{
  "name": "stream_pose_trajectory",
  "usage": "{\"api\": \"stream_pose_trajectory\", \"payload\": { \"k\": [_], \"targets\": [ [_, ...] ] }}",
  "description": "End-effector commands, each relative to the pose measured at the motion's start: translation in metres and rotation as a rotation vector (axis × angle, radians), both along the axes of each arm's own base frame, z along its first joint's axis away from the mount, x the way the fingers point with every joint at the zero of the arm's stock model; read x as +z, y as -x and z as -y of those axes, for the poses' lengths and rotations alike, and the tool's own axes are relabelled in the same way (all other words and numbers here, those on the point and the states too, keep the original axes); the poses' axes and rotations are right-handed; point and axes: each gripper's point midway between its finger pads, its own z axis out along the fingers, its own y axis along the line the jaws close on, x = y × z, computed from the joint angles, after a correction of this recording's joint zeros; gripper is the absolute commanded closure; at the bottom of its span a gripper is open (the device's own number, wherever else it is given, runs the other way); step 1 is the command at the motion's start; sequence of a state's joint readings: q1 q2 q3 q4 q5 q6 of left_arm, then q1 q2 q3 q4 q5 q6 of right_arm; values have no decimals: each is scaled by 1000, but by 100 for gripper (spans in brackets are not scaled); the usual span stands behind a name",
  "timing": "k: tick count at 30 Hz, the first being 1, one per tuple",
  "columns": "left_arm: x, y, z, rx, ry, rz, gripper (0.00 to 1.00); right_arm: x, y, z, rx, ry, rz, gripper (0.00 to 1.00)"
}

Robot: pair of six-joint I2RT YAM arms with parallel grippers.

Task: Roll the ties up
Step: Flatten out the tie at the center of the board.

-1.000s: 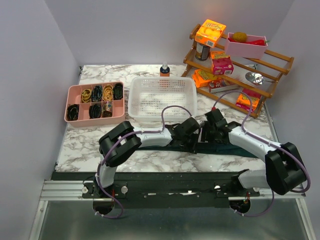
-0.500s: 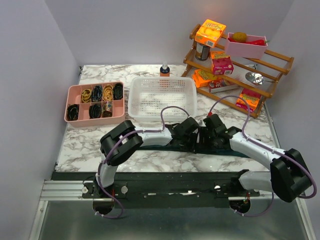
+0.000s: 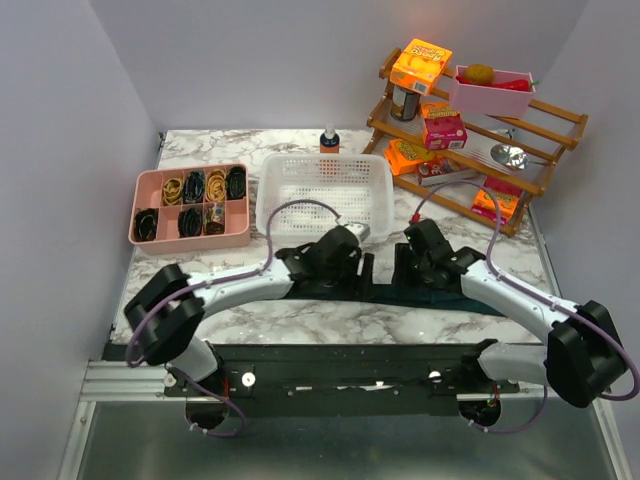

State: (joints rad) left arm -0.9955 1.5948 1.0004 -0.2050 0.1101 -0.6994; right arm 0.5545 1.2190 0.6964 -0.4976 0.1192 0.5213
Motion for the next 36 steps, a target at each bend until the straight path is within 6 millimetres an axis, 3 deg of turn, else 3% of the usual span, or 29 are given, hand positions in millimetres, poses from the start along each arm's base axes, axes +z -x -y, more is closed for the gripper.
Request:
{"api": "stream_pose_trajectory", "payload": {
  "k": [1,2,3,4,5,6,8,11,12,15,18,19,21,25,30,34,36],
  "targets": [
    [2,-23,-74,178,-48,37,24,6,-2,-20,75,27,18,45],
    [17,-26,-84,205,-5,56,22,7,-2,-24,89,29,23,52],
    [19,-30,-95,242,9,51,21,8,-3,-30,101,29,29,68],
    [11,-26,-109,259,13,26,21,7,0,-40,133,33,29,74],
    [23,-41,-130,333,46,55,21,6,0,-44,142,40,31,79],
    [20,-42,-148,379,20,39,21,5,-1,-50,154,37,37,85],
    [32,-57,-185,511,23,65,18,-2,1,-62,187,63,36,90],
    [38,-60,-219,616,-1,76,14,-20,1,-68,190,94,10,94],
    [33,-63,-238,682,-20,59,14,-26,1,-69,191,103,3,95],
    [15,-60,-267,766,-12,4,14,-47,5,-60,166,154,-35,99],
    [14,-58,-271,783,99,-10,14,-63,15,-49,154,187,-75,99],
    [2,-52,-271,786,107,-37,14,-65,15,-46,141,192,-78,99],
    [4,-53,-265,797,170,-38,15,-64,18,-48,129,175,-90,99],
    [-19,-47,-271,867,166,-65,18,-60,22,-45,93,172,-103,99],
    [-30,-45,-277,914,152,-67,23,-59,24,-40,87,188,-109,99],
    [-46,-39,-281,936,124,-92,27,-45,18,-48,119,162,-78,99],
    [-49,-39,-284,954,124,-82,27,-27,8,-57,149,131,-29,99]
  ]
}}
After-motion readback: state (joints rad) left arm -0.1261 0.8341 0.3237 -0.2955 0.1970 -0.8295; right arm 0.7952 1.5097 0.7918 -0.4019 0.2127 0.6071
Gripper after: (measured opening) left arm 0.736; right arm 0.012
